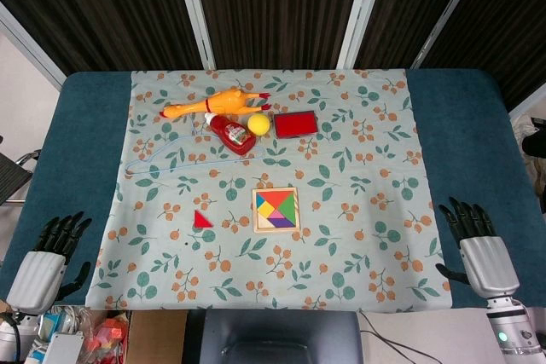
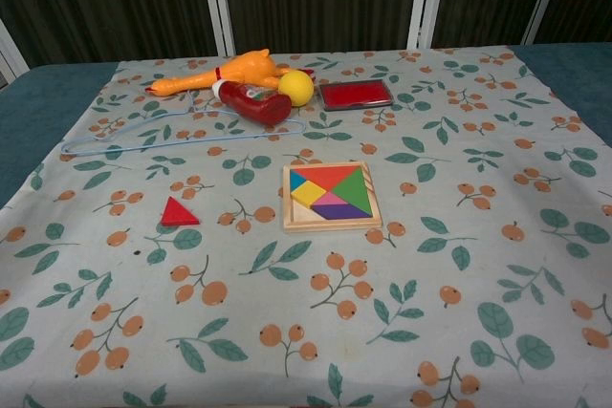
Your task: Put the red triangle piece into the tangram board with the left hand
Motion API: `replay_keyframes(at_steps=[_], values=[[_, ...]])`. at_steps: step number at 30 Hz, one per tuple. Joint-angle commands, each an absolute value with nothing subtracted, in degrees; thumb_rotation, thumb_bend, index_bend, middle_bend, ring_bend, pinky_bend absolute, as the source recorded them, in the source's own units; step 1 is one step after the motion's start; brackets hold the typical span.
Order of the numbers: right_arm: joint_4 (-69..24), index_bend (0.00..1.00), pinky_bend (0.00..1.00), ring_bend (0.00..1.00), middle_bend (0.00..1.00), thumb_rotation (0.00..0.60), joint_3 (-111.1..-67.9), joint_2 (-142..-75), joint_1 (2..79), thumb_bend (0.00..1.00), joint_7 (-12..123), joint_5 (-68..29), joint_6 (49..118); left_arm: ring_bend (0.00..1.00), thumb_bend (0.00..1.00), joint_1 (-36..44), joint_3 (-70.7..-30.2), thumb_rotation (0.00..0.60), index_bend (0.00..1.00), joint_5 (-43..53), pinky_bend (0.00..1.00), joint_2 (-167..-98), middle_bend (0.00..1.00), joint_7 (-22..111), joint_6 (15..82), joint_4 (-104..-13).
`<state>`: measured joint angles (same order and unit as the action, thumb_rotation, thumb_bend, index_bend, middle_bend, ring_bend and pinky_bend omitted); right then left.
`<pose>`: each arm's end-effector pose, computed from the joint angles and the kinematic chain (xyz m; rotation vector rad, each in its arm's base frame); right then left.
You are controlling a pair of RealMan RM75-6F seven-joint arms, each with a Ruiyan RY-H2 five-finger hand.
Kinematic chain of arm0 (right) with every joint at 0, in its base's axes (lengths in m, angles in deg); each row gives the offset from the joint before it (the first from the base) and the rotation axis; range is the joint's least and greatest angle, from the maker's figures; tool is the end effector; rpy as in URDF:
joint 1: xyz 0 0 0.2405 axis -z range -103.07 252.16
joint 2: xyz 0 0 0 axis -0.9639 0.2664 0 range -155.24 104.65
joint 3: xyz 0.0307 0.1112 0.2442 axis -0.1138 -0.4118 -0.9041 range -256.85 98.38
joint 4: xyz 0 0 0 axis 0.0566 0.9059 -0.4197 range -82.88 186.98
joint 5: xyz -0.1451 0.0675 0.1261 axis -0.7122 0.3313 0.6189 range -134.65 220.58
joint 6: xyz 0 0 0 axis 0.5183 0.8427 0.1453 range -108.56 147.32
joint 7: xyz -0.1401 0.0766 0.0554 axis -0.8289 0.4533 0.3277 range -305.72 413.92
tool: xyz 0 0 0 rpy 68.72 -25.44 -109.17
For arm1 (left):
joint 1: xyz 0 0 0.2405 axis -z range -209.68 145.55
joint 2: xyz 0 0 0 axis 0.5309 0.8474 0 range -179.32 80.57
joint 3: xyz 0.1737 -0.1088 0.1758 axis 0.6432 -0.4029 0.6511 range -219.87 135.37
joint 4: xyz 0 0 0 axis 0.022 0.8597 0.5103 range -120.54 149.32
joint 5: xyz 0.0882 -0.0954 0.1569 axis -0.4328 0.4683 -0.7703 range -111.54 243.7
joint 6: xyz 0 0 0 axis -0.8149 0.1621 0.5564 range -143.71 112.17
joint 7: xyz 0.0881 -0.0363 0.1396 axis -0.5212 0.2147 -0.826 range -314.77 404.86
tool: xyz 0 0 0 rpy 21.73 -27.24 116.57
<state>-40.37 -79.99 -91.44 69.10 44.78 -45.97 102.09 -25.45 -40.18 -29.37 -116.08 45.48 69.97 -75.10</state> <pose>-0.3136 -0.2012 0.1432 1.5243 -0.8285 0.7998 -0.3024 0.1960 0.1375 -1.5870 -0.8728 -0.9668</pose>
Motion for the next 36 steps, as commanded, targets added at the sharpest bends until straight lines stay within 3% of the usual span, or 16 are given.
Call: replay_keyframes(at_steps=[1,4,6,9,10,11,13,16,24,36], values=[[-40.48,0.00,0.00,0.00,0.00,0.600,-79.96,-91.38,69.11,0.15,44.86,-45.96,102.05,0.00,0.43,-25.16,-39.99,0.600,0.00,-29.66,0.00,-116.55,0.00,45.78,69.56,-75.09],[-40.57,0.00,0.00,0.00,0.00,0.600,-79.96,-91.31,69.20,0.15,44.67,-45.85,102.09,0.00,0.41,-24.50,-40.33,0.600,0.01,-30.17,0.07,-118.46,0.00,46.21,69.35,-74.53],[-40.73,0.00,0.00,0.00,0.00,0.600,-80.05,-91.35,69.19,0.15,44.70,-45.62,102.00,0.08,0.41,-23.68,-41.37,0.600,0.06,-30.63,0.23,-121.07,0.07,47.53,69.88,-73.13],[-40.75,0.00,0.00,0.00,0.00,0.600,-80.10,-91.49,69.14,0.15,44.43,-45.53,101.89,0.42,0.42,-21.86,-42.33,0.600,0.12,-31.51,0.60,-124.05,0.36,47.95,69.08,-71.25],[-40.83,0.00,0.00,0.00,0.00,0.600,-80.13,-91.55,69.10,0.15,44.37,-45.49,101.83,0.60,0.41,-20.79,-42.41,0.600,0.15,-31.72,0.75,-124.82,0.53,47.82,67.66,-71.07],[-40.90,0.00,0.00,0.00,0.00,0.600,-80.17,-91.61,69.05,0.15,44.31,-45.45,101.77,0.73,0.41,-19.97,-42.45,0.600,0.17,-31.68,0.85,-125.31,0.67,47.85,66.39,-71.16],[-40.96,0.00,0.00,0.00,0.00,0.600,-80.25,-91.85,68.92,0.15,43.95,-45.24,101.50,0.89,0.41,-18.02,-43.00,0.600,0.22,-30.74,0.96,-126.49,0.85,47.70,63.23,-71.65],[-40.98,0.00,0.00,0.00,0.00,0.600,-80.20,-92.19,68.64,0.15,43.38,-44.96,100.75,1.00,0.41,-15.53,-44.27,0.600,0.29,-27.61,1.00,-127.87,1.00,46.87,58.33,-72.85],[-41.11,0.00,0.00,0.00,0.00,0.600,-79.96,-92.56,67.77,0.15,43.06,-44.19,98.48,1.00,0.41,-9.96,-48.03,0.600,0.35,-15.83,1.00,-131.42,1.00,42.05,46.77,-77.63],[-41.29,0.00,0.00,0.00,0.00,0.600,-79.85,-91.76,67.75,0.15,44.99,-44.20,98.49,1.00,0.40,-5.89,-51.90,0.600,0.30,-4.84,1.00,-142.07,1.00,29.97,45.40,-70.75]])
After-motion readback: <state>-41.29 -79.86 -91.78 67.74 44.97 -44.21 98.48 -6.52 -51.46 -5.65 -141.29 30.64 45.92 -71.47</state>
